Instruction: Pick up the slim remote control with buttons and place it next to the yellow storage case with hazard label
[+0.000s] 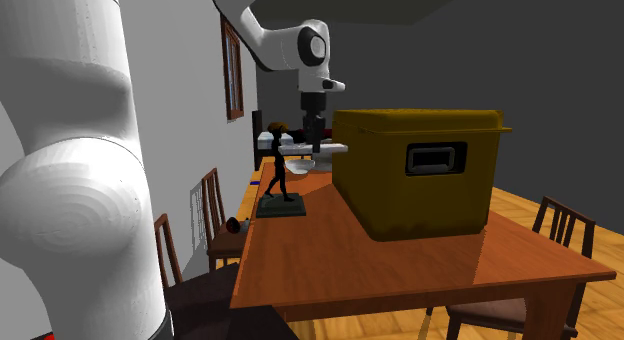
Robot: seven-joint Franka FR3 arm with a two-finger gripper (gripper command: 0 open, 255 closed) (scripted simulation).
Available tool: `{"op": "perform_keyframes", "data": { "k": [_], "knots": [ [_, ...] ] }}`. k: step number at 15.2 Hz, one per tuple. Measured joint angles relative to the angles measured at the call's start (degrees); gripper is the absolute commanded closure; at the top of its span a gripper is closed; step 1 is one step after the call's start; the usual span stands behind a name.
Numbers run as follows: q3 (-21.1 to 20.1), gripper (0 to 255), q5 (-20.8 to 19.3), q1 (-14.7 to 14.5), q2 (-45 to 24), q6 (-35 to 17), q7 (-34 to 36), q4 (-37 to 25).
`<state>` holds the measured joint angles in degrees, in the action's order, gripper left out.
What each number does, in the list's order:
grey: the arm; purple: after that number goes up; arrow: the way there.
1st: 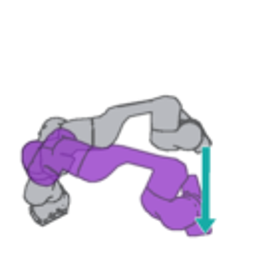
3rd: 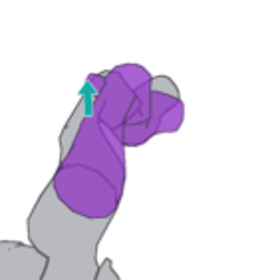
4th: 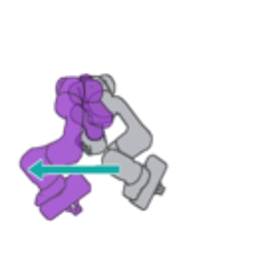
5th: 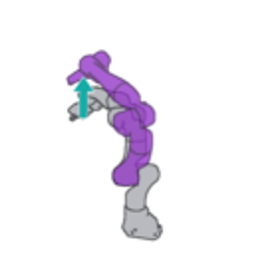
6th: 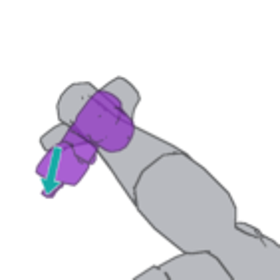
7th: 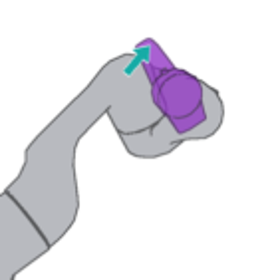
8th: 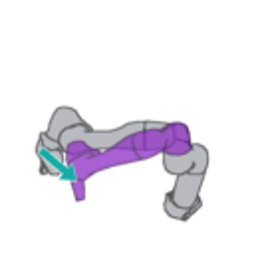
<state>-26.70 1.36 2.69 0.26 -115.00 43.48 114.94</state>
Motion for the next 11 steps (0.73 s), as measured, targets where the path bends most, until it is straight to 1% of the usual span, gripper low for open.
{"op": "perform_keyframes", "data": {
  "k": [11],
  "knots": [
    [-0.2, 255, -1.8, -0.3, -3.5, -8.2, 1.2, 5.1]
  ]
}}
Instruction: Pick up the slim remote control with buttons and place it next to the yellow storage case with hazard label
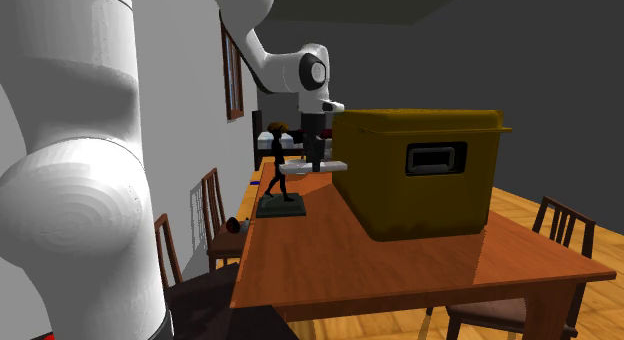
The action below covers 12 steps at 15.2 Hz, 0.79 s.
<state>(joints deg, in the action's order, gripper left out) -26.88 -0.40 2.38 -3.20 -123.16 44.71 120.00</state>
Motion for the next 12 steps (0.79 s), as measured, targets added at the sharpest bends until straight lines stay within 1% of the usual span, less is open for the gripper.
{"op": "perform_keyframes", "data": {
  "k": [12],
  "knots": [
    [0.4, 255, -3.1, -0.5, -5.2, -8.7, 2.0, 4.0]
  ]
}}
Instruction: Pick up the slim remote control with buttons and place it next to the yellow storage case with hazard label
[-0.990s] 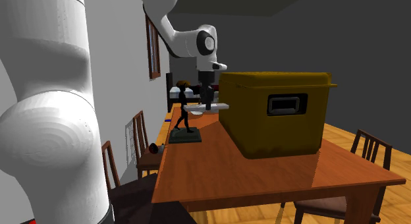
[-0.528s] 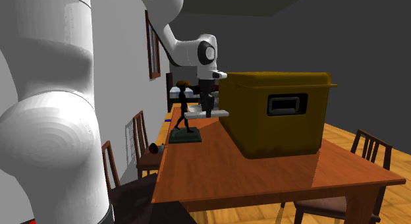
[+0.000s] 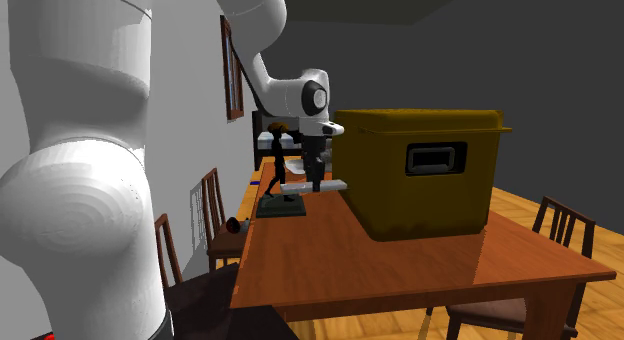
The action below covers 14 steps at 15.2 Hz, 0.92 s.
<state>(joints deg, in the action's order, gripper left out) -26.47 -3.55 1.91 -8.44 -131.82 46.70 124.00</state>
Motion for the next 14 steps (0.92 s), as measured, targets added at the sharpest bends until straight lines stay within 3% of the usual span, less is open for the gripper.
{"op": "perform_keyframes", "data": {
  "k": [14],
  "knots": [
    [1.9, 255, -5.5, -1.4, -8.1, -9.5, 3.6, 2.3]
  ]
}}
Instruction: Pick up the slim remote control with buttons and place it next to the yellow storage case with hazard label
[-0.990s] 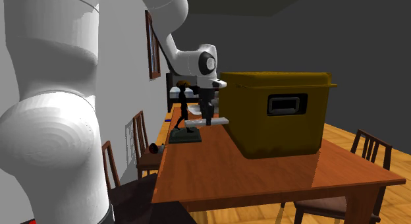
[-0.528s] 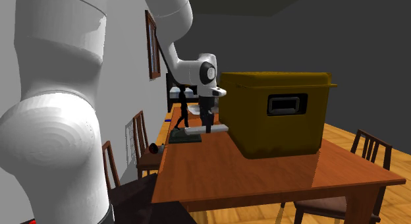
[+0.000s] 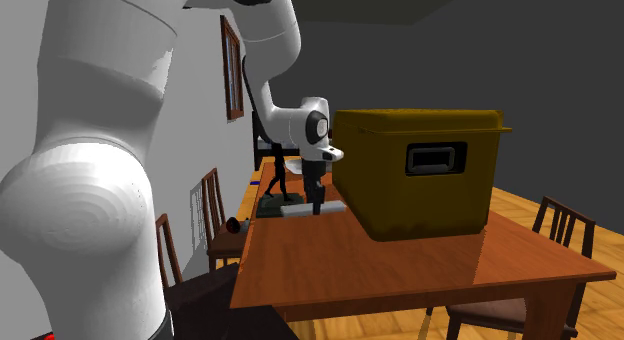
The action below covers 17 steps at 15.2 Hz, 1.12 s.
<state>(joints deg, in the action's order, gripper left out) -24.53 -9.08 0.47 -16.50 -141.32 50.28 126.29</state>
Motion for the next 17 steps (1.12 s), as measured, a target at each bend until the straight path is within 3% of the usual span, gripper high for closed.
{"op": "perform_keyframes", "data": {
  "k": [17],
  "knots": [
    [3.9, 255, -6.2, -3.0, -9.1, -8.4, 4.3, -0.2]
  ]
}}
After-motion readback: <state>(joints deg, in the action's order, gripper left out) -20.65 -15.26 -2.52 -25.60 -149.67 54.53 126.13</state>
